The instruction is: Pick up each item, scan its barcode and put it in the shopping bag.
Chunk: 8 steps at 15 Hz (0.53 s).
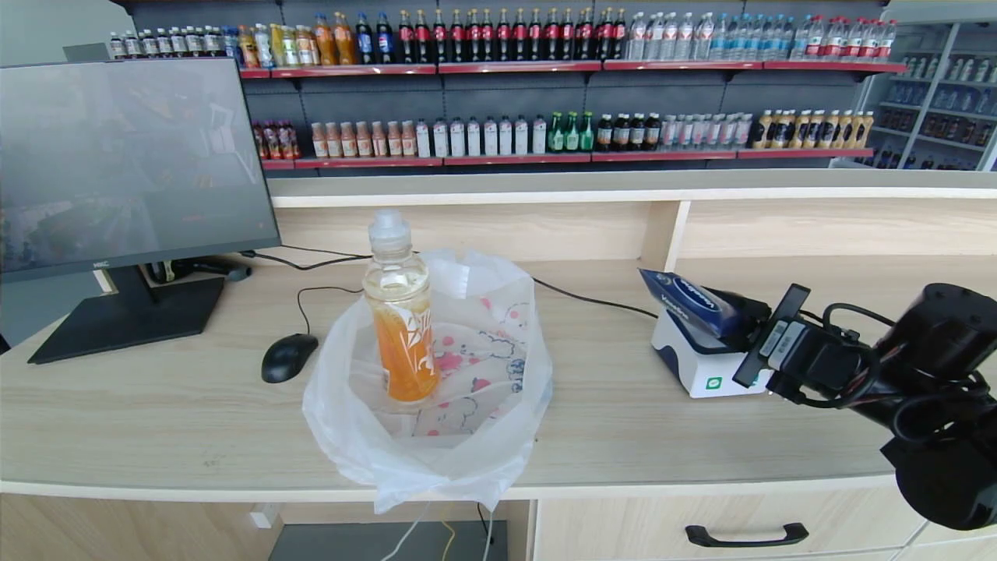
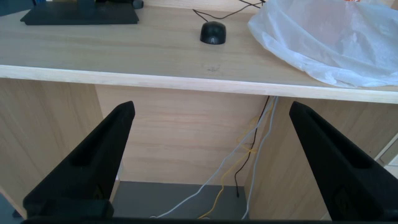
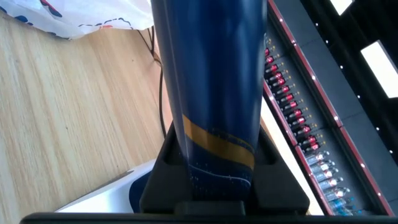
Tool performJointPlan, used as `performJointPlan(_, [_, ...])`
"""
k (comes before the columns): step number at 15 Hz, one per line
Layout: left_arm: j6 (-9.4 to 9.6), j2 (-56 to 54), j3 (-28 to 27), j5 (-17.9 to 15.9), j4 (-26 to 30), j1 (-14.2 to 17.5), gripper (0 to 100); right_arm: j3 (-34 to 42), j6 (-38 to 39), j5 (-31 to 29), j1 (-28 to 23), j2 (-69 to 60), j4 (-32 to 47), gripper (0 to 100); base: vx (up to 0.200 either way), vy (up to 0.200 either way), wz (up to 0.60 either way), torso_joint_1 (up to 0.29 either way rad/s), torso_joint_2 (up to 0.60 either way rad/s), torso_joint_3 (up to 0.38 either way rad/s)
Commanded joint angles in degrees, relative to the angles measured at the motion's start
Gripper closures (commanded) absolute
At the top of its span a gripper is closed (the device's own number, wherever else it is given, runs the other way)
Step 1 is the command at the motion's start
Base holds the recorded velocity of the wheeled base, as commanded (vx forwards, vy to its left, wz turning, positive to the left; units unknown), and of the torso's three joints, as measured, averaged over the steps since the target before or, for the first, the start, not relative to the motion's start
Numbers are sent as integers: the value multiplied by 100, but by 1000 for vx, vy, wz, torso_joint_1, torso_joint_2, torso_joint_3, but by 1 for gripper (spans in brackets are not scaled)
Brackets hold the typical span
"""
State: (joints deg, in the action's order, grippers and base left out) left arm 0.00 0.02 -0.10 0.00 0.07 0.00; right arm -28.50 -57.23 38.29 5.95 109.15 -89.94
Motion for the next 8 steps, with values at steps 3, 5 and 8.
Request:
performJointPlan(3, [0, -2, 1, 0, 1, 0, 0, 11, 19, 3, -6, -105, -6, 100, 0, 0, 0, 0, 0, 0])
performJointPlan(5, [0, -2, 1, 0, 1, 0, 0, 3, 142, 3, -6, -210, -6, 100, 0, 0, 0, 0, 0, 0])
performJointPlan(8, [0, -2, 1, 0, 1, 0, 0, -50, 679, -111, -6, -553, -6, 100, 0, 0, 0, 0, 0, 0])
